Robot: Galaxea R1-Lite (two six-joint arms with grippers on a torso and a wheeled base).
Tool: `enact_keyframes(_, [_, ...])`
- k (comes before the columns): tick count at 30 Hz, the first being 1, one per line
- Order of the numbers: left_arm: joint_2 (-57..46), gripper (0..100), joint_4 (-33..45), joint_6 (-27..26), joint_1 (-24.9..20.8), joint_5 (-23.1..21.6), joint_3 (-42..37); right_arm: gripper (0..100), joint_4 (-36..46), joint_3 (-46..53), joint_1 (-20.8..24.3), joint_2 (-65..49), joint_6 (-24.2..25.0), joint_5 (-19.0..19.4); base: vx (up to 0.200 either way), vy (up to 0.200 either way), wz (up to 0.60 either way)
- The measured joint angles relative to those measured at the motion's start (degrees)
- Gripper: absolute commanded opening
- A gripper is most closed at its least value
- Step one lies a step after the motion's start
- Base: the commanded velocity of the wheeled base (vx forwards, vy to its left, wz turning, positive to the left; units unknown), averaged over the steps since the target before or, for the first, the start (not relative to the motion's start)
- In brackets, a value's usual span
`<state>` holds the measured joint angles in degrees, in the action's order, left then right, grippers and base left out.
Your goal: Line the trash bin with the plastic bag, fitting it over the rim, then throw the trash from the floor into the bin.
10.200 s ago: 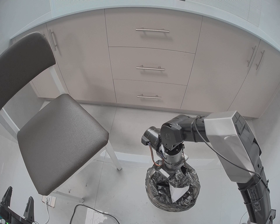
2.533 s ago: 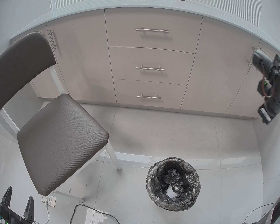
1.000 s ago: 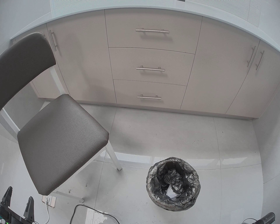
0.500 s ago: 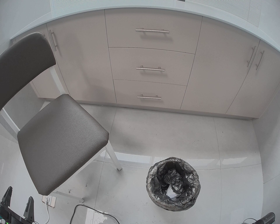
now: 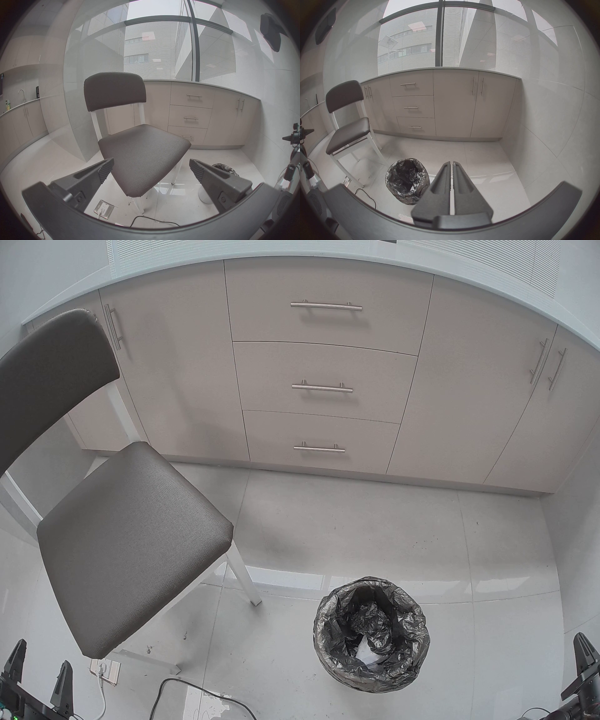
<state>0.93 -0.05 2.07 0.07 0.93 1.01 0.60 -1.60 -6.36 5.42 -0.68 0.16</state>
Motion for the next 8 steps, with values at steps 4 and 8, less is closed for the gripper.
enact_keyframes(4, [0.0,100,-0.02,0.0,0.0,0.02,0.0,0,-0.05,0.45,-0.05,-0.02,0.33,-0.06,0.0,0.0,0.0])
enact_keyframes(8, [0.0,100,-0.02,0.02,0.0,0.02,0.0,0,-0.02,0.56,-0.3,-0.02,0.39,-0.09,0.0,0.0,0.0])
